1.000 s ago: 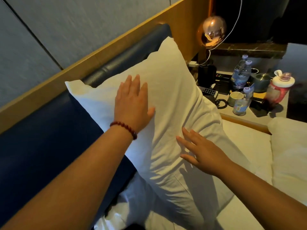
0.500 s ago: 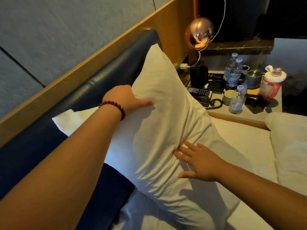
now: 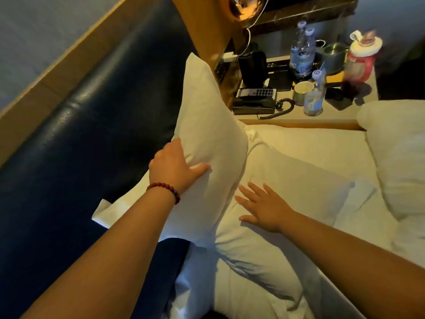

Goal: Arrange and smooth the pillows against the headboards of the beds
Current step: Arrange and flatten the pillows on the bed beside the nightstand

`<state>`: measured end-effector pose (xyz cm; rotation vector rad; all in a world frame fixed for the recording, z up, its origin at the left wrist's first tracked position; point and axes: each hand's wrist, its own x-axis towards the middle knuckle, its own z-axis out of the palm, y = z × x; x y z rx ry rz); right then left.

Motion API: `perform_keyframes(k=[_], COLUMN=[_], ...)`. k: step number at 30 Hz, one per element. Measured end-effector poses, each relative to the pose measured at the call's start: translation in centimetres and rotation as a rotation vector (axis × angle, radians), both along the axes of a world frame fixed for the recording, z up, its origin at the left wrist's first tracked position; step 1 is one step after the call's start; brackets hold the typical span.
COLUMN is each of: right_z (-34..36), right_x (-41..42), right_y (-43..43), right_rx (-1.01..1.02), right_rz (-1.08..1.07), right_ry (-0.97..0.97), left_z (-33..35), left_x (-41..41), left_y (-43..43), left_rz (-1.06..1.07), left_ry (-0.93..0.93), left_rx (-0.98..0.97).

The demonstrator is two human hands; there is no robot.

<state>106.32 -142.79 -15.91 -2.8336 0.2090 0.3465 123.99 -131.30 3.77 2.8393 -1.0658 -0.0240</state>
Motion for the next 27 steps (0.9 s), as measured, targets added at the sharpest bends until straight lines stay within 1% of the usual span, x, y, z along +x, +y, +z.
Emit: perform_keyframes(k=[2,5,7,10,12,15,16,18,20,23,25,27], right_z=[-1.6,-3.8,-4.7,-5.3,-4.9,-5.3,-5.6,-6.1,-5.3,-3.2,-2.4,-3.2], right_x=[-2.7,-6.2,-7.7,-8.5,-8.5,-9.0,-9.2,-9.4,-8.7,-7.0,-6.1,-6.4], right_y=[0.5,1.4,1.9,2.3,2.6,2.1,1.8,1.1,0.3,-2.0,-3.8,-4.7], right_rx=[0.016,0.071,0.116,0.23,0.386,0.738,0.816,0.848,0.754,0.606,0.54,0.562], right_rz=[-0.112,-0.37,-0.611,-0.956,-1.13,-1.421,-1.496,-1.555,-1.498,-1.409,-1.385,-1.399], right_ry=[-0.025,0.001,-0.027,0.044,0.031,-0.098,-0.131,-0.158,-0.172,-0.256,-0.213,-0.096], left_z=[-1.2,-2.5,-3.1,-3.6,-3.6,-3.6,-3.7,-3.9,-3.9,-4.1,-4.4,-4.9], left_x=[-0.2,-0.5,-0.5,-0.3,-0.3,-0.3,-0.3,-0.3,-0.1,0.0,-0.2,-0.3], left_y=[-0.1,-0.6,-0.7,-0.6,-0.5,-0.2,-0.1,0.1,0.2,0.5,0.6,0.6], left_rz=[-0.012,-0.01,-0.007,-0.002,0.0,0.002,0.004,0.0,0.007,0.04,0.061,0.065], left_ry=[-0.01,-0.019,-0.011,-0.01,-0.02,-0.013,-0.008,-0.004,0.006,0.01,0.007,-0.006], left_rx=[0.022,0.028,0.011,-0.008,-0.015,-0.028,-0.033,-0.035,-0.026,-0.028,-0.029,-0.028])
